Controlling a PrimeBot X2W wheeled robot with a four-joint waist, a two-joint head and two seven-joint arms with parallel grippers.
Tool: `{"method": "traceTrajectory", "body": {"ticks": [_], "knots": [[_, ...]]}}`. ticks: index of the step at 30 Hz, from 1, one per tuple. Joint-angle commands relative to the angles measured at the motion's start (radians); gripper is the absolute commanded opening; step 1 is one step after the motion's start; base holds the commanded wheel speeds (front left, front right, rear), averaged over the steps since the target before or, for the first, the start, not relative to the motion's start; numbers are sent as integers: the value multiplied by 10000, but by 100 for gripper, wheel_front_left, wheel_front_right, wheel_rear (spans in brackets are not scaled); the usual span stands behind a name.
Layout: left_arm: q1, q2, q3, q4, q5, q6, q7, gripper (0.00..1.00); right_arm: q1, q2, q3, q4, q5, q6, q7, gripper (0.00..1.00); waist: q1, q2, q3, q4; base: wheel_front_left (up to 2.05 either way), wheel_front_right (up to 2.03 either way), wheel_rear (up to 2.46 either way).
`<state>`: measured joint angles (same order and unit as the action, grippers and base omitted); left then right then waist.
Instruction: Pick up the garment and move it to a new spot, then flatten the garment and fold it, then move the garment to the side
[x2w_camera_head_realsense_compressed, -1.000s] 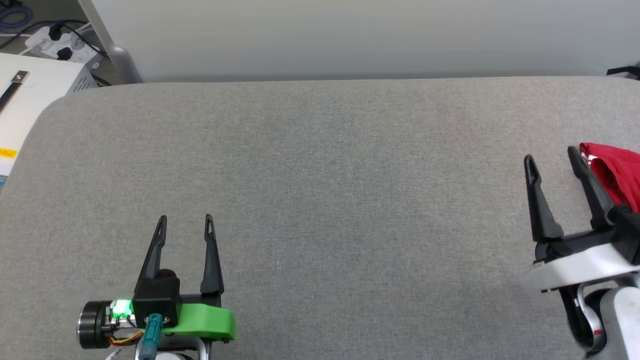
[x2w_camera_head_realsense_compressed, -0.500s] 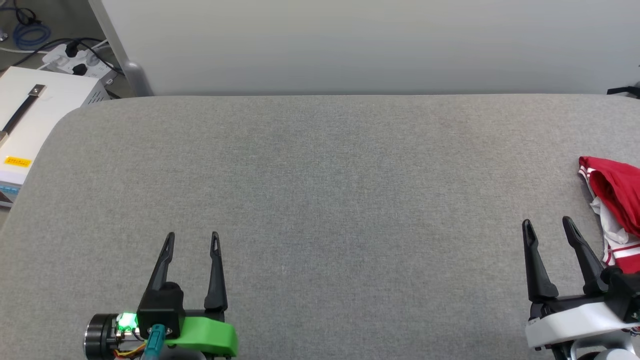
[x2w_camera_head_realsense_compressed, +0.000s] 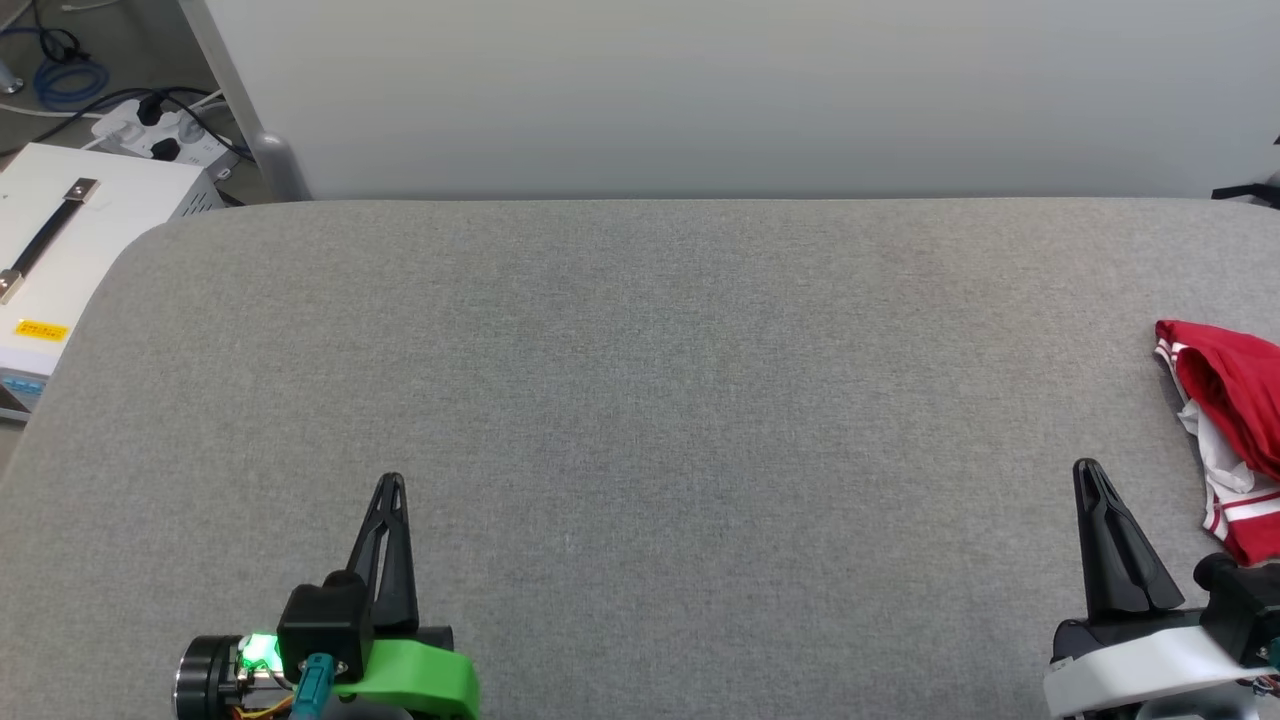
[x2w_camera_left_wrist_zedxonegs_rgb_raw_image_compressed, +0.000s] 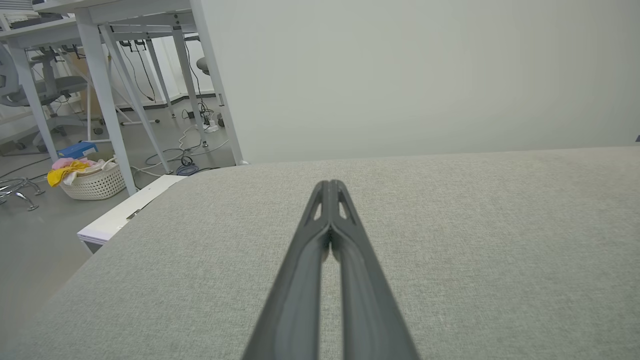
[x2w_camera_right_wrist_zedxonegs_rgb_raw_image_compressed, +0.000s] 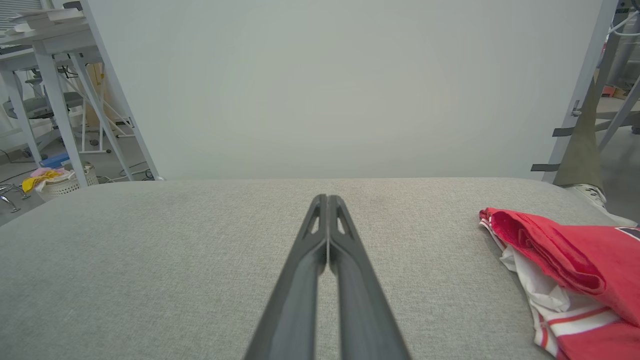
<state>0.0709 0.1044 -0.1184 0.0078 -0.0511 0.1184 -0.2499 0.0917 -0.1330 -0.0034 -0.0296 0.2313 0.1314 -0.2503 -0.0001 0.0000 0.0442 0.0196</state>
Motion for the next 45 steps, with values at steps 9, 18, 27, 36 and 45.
{"method": "traceTrajectory", "body": {"ticks": [9,18,27,36,45], "knots": [[-74,-56,120,-8,53,-122,221,0,-96,81,2,29,-233,-1,216,0,1,0,-33,-15,0,0,0],[-125,-95,205,-14,90,-207,403,0,-161,141,4,50,-399,-1,399,0,1,0,-66,-29,0,0,0],[-174,-133,288,-19,126,-290,581,0,-225,199,7,71,-561,-2,578,0,1,0,-98,-44,0,0,0],[-225,-172,373,-25,162,-374,763,0,-291,258,9,93,-727,-2,760,0,1,0,-130,-58,0,0,0],[-276,-210,458,-30,199,-459,945,0,-357,318,12,114,-893,-3,943,0,1,0,-163,-73,0,0,0]]}}
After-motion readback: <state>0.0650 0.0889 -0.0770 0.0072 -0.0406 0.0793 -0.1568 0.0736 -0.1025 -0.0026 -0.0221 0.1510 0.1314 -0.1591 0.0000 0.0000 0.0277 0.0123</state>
